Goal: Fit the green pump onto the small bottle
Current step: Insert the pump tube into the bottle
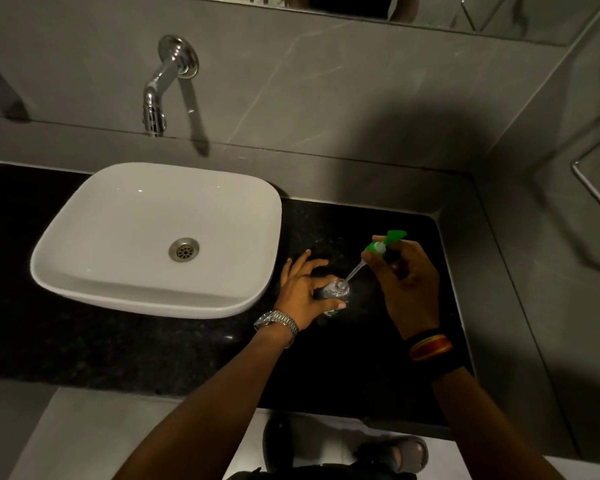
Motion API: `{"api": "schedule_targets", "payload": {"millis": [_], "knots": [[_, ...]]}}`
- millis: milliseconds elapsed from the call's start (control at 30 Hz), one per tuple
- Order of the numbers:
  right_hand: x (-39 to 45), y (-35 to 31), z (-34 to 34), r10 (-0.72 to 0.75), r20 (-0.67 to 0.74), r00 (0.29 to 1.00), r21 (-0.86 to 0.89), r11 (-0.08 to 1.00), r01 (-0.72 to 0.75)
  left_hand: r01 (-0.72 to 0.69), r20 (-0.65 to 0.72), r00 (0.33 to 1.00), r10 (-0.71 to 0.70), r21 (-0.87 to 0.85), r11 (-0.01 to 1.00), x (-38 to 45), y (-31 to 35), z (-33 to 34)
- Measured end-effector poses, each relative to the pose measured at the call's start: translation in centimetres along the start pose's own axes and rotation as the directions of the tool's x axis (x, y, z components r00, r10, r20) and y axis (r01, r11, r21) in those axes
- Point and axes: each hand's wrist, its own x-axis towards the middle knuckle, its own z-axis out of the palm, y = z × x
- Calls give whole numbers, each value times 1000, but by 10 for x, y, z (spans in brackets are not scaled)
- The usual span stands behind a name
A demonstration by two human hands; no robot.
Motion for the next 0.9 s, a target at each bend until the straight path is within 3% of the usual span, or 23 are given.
{"api": "schedule_targets", "payload": {"millis": [200, 367, 500, 633, 733, 900], "knots": [[2, 9, 9, -27, 33, 999, -68, 997, 29, 39, 84, 996, -40, 6, 999, 4, 2, -6], [-14, 44, 27, 57, 110, 992, -235, 971, -30, 45, 98, 994, -45, 6, 999, 4, 2, -6], [-13, 51, 33, 78, 23, 997, -302, 951, -68, 34, 104, 994, -35, 9, 999, 3, 4, -6], [-14, 55, 44, 80, 68, 994, -342, 938, -52, 15, 96, 995, -19, 42, 999, 3, 4, -6], [-19, 63, 50, 169, 35, 985, -421, 897, -139, 10, 102, 995, -18, 82, 997, 2, 5, -5], [-17, 62, 58, 173, -38, 984, -602, 782, -161, 26, 88, 996, -33, 84, 996, 2, 10, -6]]}}
